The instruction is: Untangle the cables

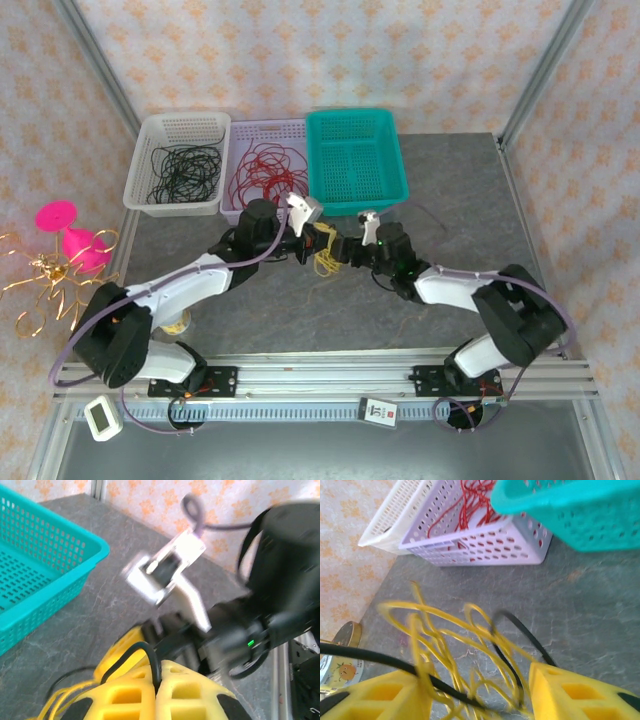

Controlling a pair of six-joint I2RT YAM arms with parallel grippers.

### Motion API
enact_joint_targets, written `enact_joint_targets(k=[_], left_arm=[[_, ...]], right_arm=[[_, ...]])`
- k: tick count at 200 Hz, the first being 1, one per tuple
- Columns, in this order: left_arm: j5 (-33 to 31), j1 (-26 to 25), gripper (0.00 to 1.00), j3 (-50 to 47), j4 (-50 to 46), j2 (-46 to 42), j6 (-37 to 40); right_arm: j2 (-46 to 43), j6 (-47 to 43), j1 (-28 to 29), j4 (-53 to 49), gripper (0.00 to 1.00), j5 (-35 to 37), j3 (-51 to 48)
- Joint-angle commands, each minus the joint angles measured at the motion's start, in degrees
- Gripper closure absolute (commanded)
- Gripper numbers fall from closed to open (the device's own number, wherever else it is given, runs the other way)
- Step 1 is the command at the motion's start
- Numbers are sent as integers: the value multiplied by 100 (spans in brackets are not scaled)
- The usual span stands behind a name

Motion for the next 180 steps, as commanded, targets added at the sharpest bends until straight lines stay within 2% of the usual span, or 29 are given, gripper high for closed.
enact_joint_targets(k=[1,32,73,109,131,155,180], left_arm=[[-175,-61,100,211,-42,-517,-154],[-629,-58,100,682,-544,-1010,-222],[-667,-62,100,1588,-940,-1349,-323],[-1102,-62,100,2238,-1441,-1373,-161],[-1648,-62,100,2572,-1829,-1293,11],[-2855,-32,100,3169,-2525,-1049,227],[-3727,184,100,3861,-3053,-604,409]], right_arm=[[270,430,57,285,50,594,-24],[524,468,64,190,50,761,-269],[828,523,51,-50,51,1129,-437],[491,327,53,-400,51,1295,-539],[-180,-10,55,-984,49,1685,-587],[-983,-384,51,-1674,46,2089,-564],[-1611,-664,53,-2007,44,1876,-483]])
